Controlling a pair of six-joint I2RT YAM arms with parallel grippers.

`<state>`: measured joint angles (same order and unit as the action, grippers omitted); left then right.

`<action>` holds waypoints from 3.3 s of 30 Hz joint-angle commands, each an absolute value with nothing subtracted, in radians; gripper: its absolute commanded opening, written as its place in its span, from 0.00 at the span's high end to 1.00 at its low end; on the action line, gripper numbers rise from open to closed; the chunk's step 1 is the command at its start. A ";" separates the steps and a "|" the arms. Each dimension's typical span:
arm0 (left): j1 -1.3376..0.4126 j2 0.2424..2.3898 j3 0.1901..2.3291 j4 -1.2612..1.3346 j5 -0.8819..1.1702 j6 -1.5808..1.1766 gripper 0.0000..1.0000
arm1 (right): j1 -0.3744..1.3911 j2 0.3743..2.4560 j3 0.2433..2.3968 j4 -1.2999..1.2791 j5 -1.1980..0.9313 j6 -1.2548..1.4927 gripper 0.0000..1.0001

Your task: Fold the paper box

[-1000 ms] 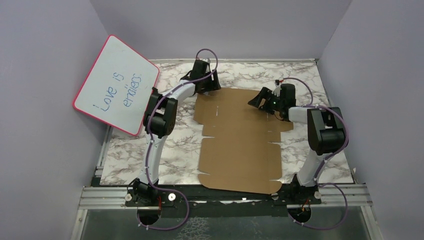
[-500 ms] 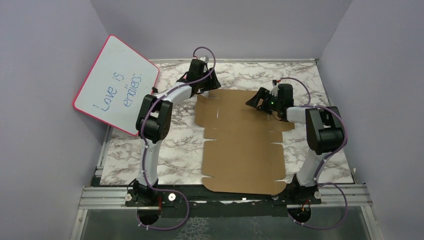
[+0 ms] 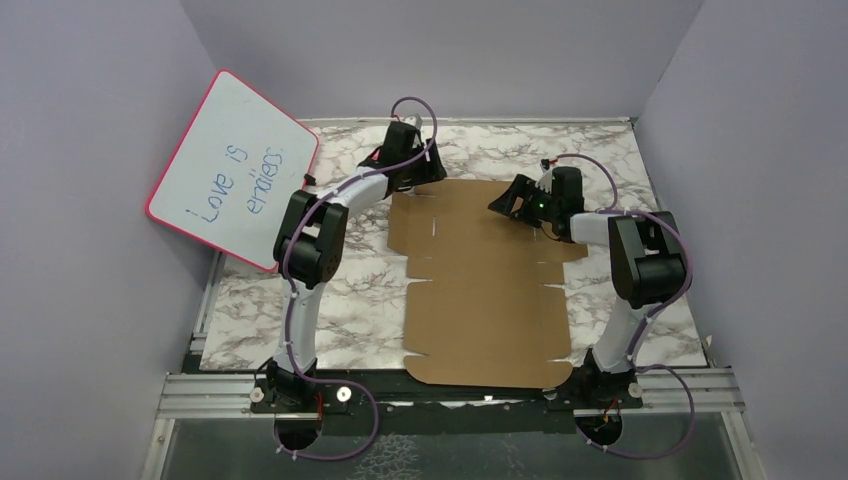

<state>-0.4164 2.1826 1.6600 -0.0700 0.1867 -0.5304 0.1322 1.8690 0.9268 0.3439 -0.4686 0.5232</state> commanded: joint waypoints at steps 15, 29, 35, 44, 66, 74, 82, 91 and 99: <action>-0.353 2.318 1.792 -0.174 0.206 -0.547 0.27 | 0.149 1.907 0.934 0.324 -0.469 0.518 0.15; -0.356 2.275 1.733 -0.080 0.336 -0.602 0.61 | 0.150 1.910 0.933 0.325 -0.467 0.518 0.15; -0.374 2.242 1.719 -0.089 0.278 -0.567 0.73 | 0.153 1.909 0.934 0.323 -0.464 0.518 0.15; -0.470 2.253 1.809 -0.226 0.019 -0.425 0.99 | 0.167 1.903 0.933 0.304 -0.432 0.500 0.15; -0.543 2.195 1.879 -0.337 -0.134 -0.318 0.53 | 0.178 1.822 0.943 0.273 -0.412 0.504 0.14; -0.534 2.002 1.662 -0.314 -0.059 -0.371 0.29 | 0.177 1.693 0.859 0.261 -0.431 0.497 0.14; -0.532 1.719 1.255 -0.184 0.054 -0.475 0.23 | 0.203 1.597 0.696 0.302 -0.516 0.517 0.14; -0.512 1.483 0.872 -0.026 0.158 -0.636 0.21 | 0.255 1.531 0.587 0.359 -0.548 0.537 0.13; -0.476 1.470 0.735 0.090 0.250 -0.718 0.21 | 0.292 1.559 0.573 0.399 -0.542 0.546 0.13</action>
